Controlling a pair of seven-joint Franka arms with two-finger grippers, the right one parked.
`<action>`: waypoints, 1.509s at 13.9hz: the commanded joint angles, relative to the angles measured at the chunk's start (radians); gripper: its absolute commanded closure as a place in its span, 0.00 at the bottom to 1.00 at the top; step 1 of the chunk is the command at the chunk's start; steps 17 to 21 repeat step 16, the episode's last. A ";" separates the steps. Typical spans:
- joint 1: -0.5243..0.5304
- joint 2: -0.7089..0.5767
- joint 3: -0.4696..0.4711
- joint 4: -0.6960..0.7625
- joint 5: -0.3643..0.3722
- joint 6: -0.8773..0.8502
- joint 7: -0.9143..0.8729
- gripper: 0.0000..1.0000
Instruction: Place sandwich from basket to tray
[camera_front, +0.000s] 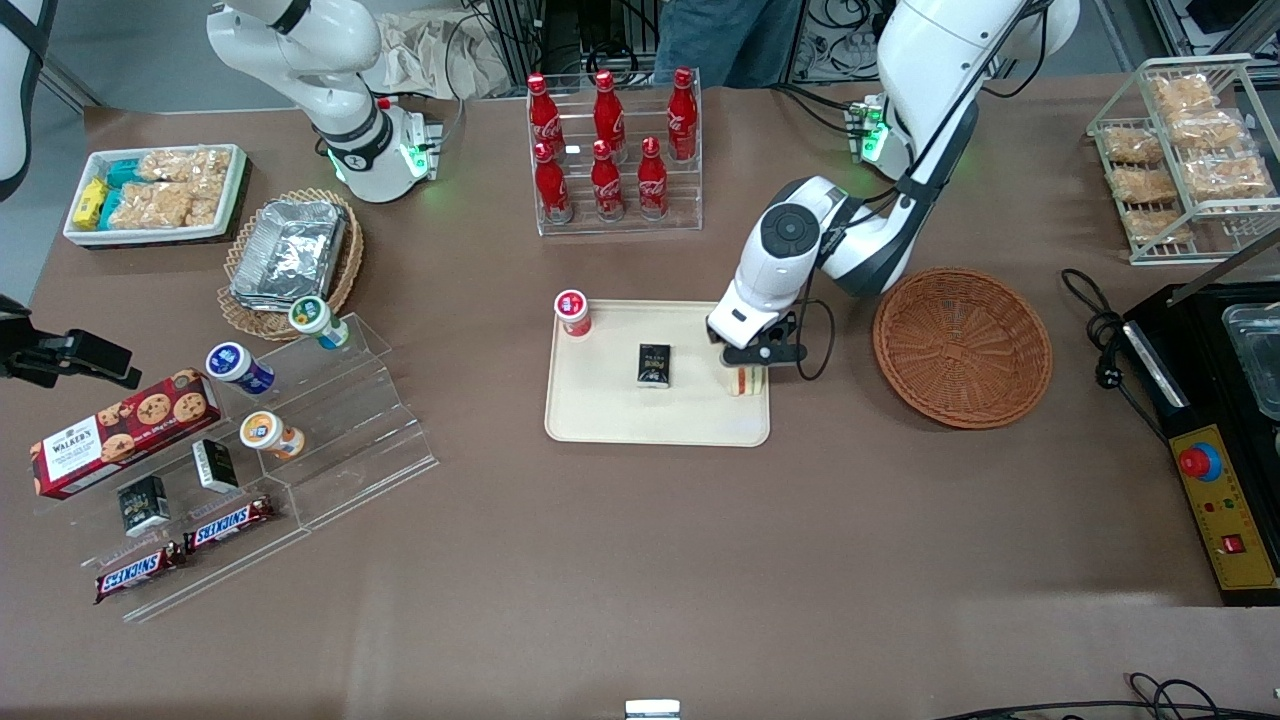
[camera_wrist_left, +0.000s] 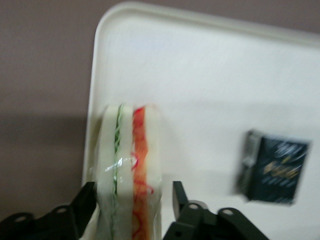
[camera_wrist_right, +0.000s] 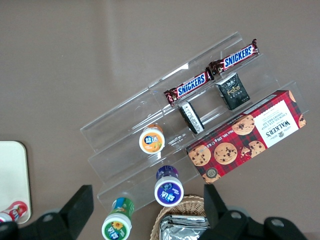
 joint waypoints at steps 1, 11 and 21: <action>-0.021 -0.002 0.011 0.165 0.022 -0.218 -0.091 0.00; 0.198 -0.313 0.021 0.499 -0.090 -0.956 0.332 0.00; 0.217 -0.463 0.260 0.490 -0.202 -1.153 0.724 0.00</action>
